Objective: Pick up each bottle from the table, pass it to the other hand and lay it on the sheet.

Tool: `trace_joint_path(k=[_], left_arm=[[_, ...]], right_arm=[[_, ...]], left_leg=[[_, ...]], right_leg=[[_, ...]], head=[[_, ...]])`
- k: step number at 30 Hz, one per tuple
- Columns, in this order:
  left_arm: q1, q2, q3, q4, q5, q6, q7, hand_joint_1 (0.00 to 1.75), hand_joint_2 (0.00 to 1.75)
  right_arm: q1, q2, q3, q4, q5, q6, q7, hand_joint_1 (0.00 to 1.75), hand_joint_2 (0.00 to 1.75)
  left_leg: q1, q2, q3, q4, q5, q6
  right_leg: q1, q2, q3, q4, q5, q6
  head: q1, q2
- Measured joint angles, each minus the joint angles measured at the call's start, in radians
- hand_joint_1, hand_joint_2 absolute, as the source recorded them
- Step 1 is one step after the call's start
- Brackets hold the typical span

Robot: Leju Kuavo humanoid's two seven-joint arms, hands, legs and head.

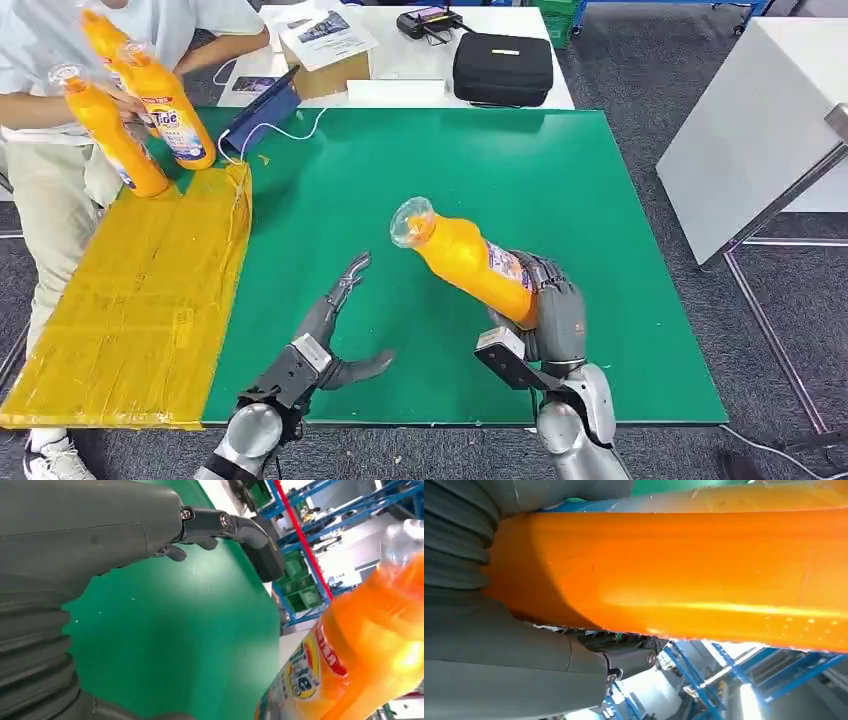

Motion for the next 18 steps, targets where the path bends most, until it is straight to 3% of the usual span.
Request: trace_joint_path(k=[18], left_arm=[[-0.080, -0.013, -0.012, 0.124, 0.073, -0.048, 0.015, 0.00, 1.75]], right_arm=[[-0.036, 0.082, 0.096, 0.034, -0.129, 0.064, -0.064, 1.69, 1.75]], left_leg=[[0.000, 0.000, -0.001, 0.000, 0.000, 0.000]], right_leg=[[0.000, 0.000, -0.001, 0.000, 0.000, 0.000]], head=[[0.000, 0.000]])
